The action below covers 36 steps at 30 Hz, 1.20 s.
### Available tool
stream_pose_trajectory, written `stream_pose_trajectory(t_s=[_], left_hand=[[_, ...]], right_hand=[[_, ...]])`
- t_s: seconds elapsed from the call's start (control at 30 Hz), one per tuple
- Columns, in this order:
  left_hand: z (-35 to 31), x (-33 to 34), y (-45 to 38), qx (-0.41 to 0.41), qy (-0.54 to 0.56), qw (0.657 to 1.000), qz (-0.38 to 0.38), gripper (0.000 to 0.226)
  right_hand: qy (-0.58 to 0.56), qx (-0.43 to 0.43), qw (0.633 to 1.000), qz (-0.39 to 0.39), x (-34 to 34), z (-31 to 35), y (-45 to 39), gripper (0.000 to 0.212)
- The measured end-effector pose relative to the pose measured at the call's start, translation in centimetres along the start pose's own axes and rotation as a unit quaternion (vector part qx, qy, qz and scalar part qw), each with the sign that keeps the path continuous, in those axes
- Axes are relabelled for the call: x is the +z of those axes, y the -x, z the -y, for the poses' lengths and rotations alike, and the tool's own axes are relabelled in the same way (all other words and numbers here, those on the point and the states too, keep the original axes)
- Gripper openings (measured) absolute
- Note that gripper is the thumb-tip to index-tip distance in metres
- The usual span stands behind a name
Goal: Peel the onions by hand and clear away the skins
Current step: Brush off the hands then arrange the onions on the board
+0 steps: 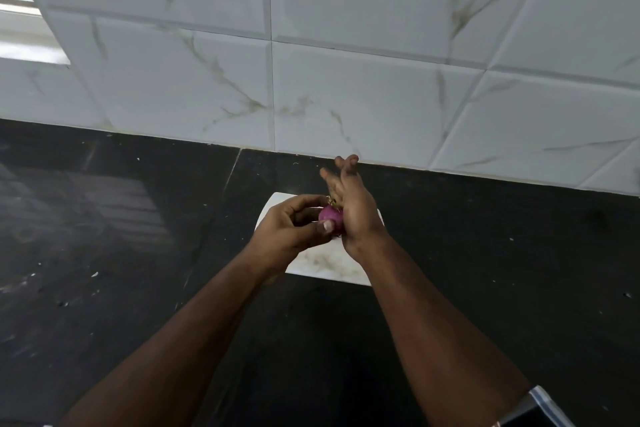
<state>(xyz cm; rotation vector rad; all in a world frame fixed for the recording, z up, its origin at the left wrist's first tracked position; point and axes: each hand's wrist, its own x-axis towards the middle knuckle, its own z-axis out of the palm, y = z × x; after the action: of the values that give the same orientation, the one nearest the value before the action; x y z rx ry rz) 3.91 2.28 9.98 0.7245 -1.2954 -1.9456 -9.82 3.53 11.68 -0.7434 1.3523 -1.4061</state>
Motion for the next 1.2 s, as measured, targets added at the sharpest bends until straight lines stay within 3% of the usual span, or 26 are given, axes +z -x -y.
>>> stream_pose_trajectory(t_s=[0.13, 0.27, 0.4, 0.57, 1.2], left_hand=[[0.9, -1.5, -0.6, -0.030, 0.020, 0.999, -0.006, 0.042], [3.5, -4.6, -3.3, -0.080, -0.139, 0.982, -0.098, 0.033], [6.2, -6.1, -6.3, -0.110, -0.266, 0.947, -0.140, 0.033], [7.7, -6.3, -8.6, -0.096, -0.435, 0.884, -0.141, 0.034], [7.7, -7.0, -8.8, -0.134, -0.471, 0.865, -0.109, 0.050]], right_hand=[[0.020, 0.032, 0.999, -0.036, -1.2, -1.1, -0.8, 0.082], [0.039, 0.020, 0.992, -0.114, -3.7, -2.0, -1.4, 0.034], [0.013, 0.034, 0.989, -0.142, -6.1, -2.3, -1.0, 0.021], [0.017, 0.026, 0.986, -0.166, -8.8, -1.9, -0.3, 0.009], [0.021, 0.010, 0.985, -0.169, -10.2, -1.7, 0.5, 0.008]])
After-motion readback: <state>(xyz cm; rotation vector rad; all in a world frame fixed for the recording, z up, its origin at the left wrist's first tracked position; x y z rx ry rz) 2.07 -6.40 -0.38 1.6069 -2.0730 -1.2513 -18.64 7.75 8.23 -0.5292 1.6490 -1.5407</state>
